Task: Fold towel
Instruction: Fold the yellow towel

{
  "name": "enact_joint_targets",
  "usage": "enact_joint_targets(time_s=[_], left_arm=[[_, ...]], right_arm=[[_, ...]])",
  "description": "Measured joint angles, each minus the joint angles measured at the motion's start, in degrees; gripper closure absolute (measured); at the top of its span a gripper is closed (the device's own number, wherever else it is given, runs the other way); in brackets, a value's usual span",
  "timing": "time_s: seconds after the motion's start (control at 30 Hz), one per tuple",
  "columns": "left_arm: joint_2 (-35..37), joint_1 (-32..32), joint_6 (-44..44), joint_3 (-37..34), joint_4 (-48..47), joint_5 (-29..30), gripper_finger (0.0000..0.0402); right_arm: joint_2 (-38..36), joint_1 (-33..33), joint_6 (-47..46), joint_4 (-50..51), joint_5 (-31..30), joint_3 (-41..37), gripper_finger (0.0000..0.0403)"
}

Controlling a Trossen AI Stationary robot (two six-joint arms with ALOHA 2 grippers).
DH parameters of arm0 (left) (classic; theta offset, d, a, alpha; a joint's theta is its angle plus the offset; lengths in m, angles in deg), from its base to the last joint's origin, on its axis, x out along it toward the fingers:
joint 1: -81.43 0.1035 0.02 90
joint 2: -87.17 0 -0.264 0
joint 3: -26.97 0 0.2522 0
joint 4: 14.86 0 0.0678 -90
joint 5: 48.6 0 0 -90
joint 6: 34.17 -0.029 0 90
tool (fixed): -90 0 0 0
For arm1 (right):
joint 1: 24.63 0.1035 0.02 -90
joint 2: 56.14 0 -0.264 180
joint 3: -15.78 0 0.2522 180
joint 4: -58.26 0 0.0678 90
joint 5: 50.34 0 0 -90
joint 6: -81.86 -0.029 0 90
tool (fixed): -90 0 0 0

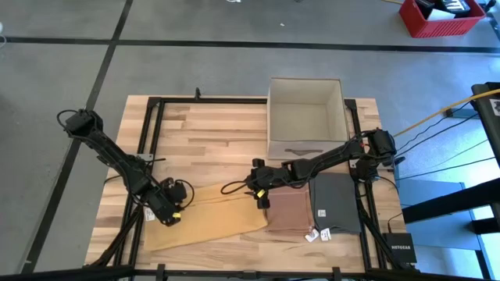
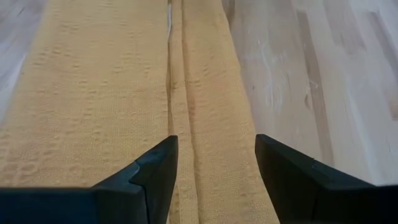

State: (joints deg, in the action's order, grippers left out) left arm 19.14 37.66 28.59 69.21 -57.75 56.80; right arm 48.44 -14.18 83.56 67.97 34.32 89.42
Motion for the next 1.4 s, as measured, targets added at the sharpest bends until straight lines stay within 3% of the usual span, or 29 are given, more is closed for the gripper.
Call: enact_joint_targets(time_s=[0.27, 0.5, 0.73, 0.9, 1.3, 1.4], left_arm=[[0.04, -0.04, 0.42, -0.85, 3.17, -2.16, 0.0263], [0.98, 0.03, 1.16, -0.85, 6.12, -9.06, 0.0263], [1.33, 0.00, -1.51, -0.85, 7.77, -5.42, 0.0263], [1.15, 0.04, -1.70, -1.19, 7.95, -0.09, 0.0263], [1.01, -0.07, -2.37, -4.64, 15.50, 0.09, 0.0263], [1.01, -0.07, -3.70, -4.64, 15.60, 0.30, 0.0263]], right_arm=[[0.21, 0.00, 0.26, -0.66, -0.73, 0.00, 0.0187], [0.37, 0.00, 0.47, -0.13, -0.27, 0.02, 0.0187], [0.31, 0.00, 1.62, 0.53, 5.40, 0.07, 0.0187], [0.15, -0.07, 1.26, 10.31, 7.52, 2.04, 0.0187], [4.31, -0.47, -4.50, 13.03, 10.71, 2.05, 0.0187], [4.31, -0.85, -5.24, 13.18, 8.46, 2.05, 0.0187]])
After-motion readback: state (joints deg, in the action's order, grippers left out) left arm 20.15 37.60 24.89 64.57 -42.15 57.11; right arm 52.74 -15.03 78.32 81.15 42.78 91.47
